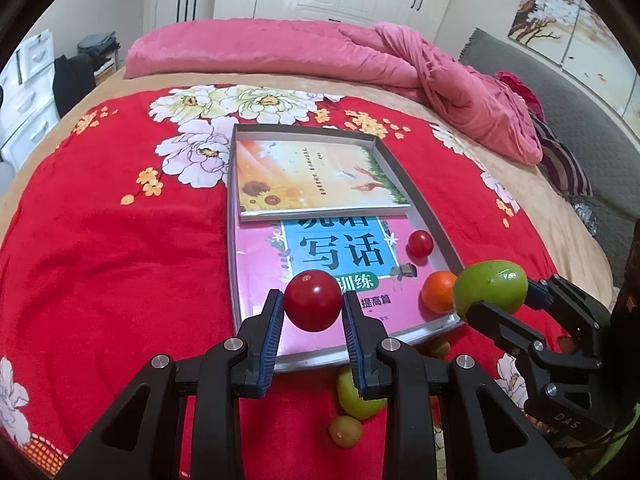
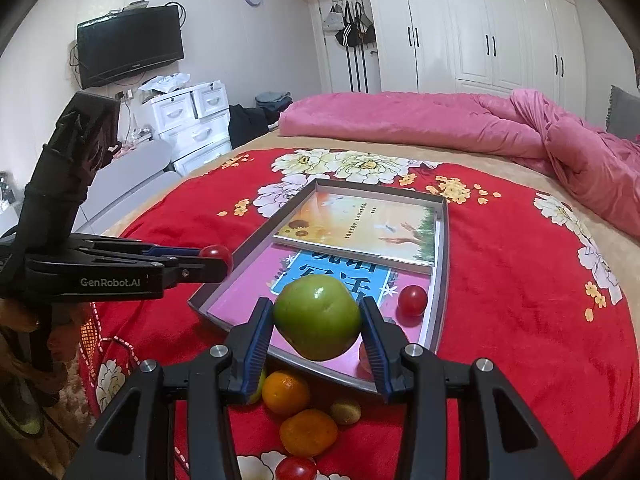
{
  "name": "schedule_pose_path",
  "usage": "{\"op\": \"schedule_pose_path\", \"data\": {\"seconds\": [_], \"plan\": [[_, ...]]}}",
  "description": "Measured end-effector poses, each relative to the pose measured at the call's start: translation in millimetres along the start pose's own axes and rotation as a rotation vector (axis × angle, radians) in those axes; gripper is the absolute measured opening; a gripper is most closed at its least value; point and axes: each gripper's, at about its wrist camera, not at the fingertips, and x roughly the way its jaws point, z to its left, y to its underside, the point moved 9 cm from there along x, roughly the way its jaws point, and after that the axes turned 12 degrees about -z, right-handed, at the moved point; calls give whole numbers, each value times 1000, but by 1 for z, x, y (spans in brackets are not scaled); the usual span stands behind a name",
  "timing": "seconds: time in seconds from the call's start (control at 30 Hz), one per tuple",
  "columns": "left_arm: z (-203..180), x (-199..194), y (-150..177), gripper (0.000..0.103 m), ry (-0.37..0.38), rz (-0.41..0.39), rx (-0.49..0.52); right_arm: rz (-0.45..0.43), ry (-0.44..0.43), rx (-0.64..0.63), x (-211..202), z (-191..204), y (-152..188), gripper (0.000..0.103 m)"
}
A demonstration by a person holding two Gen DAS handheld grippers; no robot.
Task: Organize fruits
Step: 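Lower the apple onto the tray with the right tool while the left tool releases its tomato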
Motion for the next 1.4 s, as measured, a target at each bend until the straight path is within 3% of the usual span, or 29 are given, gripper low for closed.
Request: {"op": "schedule_pose_path", "data": {"seconds": [0.6,1.4], "plan": [[1,35,23,31,-12,64,40,59,-13,-22,23,4,12,44],[3,46,36,31,-25,109,61,149,-52,-56,55,10,31,44]]}}
